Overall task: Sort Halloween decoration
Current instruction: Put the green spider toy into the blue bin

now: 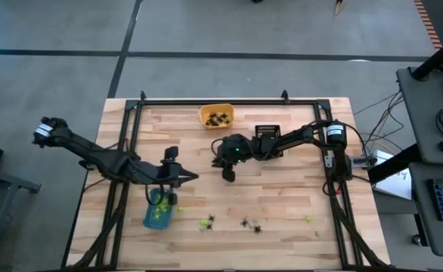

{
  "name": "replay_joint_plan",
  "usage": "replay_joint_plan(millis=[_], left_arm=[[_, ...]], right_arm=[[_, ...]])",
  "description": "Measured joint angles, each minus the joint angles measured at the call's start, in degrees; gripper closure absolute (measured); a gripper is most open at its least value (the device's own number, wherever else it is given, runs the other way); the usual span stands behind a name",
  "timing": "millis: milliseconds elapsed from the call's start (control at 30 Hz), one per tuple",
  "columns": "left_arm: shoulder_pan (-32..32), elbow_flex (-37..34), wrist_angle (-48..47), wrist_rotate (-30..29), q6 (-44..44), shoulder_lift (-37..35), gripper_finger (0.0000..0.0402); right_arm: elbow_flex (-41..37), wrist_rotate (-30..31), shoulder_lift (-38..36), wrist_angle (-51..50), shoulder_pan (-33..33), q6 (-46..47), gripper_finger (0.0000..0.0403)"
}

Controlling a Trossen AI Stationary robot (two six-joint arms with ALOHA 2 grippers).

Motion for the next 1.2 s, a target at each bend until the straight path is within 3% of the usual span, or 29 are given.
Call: replay_joint_plan(millis=[200, 400, 867, 1200], left_arm=[[-1.1, 4.1, -23.1, 0.0, -13.1, -3.2, 0.0402], [-1.8, 10.1, -37.3, -4.5, -19.7, -4.8, 0.0402], [-3.3, 11.9, -42.2, -7.4, -22.8, -9.5, 0.0402], [-3.5, 11.6, -42.2, -7.7, -23.1, -13.5, 0.0402]], right_arm=[[0.0, -8.4, 0.3, 13.8, 0.5, 7.1, 0.0345], [2.4, -8.7, 0.5, 21.5, 3.5, 8.1, 0.0345], [14.3, -8.5, 1.4, 21.6, 10.4, 0.7, 0.0345], [27.9, -8.7, 13.6, 21.7, 12.3, 1.0, 0.0345]])
